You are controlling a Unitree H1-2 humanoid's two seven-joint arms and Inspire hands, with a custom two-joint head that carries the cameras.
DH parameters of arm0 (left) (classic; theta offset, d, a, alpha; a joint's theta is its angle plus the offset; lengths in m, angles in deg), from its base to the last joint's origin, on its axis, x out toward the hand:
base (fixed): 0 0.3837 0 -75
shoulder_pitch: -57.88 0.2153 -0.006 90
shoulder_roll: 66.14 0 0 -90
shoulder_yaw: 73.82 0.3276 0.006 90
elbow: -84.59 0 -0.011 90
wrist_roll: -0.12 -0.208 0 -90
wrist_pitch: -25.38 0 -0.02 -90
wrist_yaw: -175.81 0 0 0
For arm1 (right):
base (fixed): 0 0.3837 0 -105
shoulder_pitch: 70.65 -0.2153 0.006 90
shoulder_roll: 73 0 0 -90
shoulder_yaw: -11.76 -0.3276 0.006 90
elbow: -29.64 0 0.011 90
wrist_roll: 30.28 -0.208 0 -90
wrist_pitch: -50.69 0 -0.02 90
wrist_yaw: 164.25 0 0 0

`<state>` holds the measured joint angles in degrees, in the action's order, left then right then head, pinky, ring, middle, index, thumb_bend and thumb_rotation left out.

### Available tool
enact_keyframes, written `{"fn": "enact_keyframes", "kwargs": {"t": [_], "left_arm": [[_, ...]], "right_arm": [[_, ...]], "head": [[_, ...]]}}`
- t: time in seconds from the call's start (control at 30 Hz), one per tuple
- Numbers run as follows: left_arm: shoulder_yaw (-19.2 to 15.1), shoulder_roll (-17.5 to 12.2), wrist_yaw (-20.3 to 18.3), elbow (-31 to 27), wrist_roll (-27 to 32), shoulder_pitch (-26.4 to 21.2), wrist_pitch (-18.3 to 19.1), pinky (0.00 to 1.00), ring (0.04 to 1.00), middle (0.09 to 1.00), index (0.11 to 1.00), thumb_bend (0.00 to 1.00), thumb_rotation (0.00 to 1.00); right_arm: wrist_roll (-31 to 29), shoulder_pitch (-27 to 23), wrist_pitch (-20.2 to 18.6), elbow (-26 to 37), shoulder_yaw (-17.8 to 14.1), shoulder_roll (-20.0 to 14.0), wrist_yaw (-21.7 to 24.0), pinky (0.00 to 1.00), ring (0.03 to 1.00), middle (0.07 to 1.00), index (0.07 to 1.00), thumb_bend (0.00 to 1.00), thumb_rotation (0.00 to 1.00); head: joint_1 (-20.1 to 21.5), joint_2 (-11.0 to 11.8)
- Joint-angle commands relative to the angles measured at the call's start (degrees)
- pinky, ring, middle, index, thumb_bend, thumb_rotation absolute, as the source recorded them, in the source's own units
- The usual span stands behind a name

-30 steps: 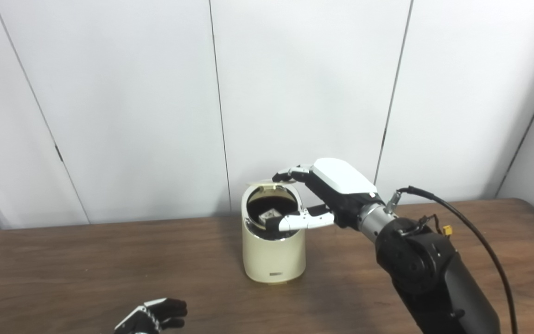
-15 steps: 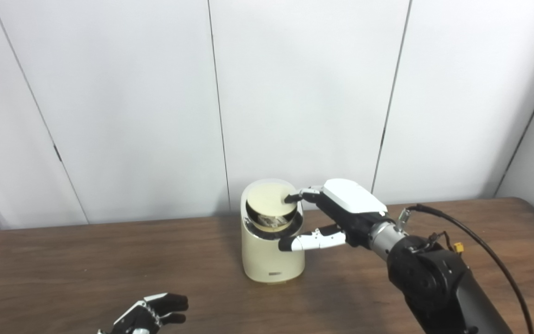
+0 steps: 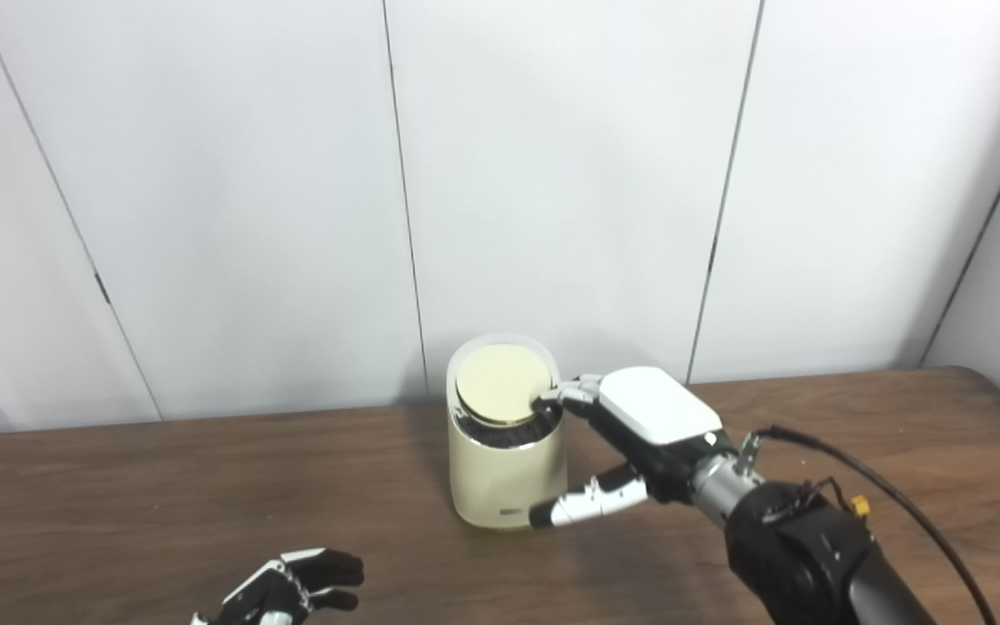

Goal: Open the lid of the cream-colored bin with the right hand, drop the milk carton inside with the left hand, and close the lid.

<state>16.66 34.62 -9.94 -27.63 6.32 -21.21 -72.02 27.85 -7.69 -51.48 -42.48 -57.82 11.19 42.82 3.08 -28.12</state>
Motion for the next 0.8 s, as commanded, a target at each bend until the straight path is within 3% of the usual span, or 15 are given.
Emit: {"fn": "enact_keyframes", "kwargs": {"t": [0.0,0.43,0.77], "left_arm": [[0.19,1.09,0.75,-2.22,-0.64,-0.03,-0.24,0.59,0.662,0.661,0.645,0.36,0.77],[0.85,1.07,1.52,-1.30,-2.36,-0.35,-0.67,0.58,0.654,0.660,0.643,0.35,0.80],[1.23,1.20,1.53,-1.00,-2.75,-0.49,-0.29,0.58,0.661,0.660,0.644,0.33,0.81]], "right_arm": [[1.88,-1.14,2.19,0.18,-0.14,-0.44,-2.59,0.86,0.952,0.940,0.852,0.73,0.72],[4.40,-1.22,6.29,-1.18,-0.66,0.38,-5.48,0.92,0.978,0.937,0.865,0.71,0.72],[5.31,-2.57,6.45,-1.12,-0.92,1.08,-4.30,0.92,0.974,0.927,0.869,0.71,0.67]], "head": [[-0.04,-0.04],[-0.10,0.41],[0.20,0.67]]}}
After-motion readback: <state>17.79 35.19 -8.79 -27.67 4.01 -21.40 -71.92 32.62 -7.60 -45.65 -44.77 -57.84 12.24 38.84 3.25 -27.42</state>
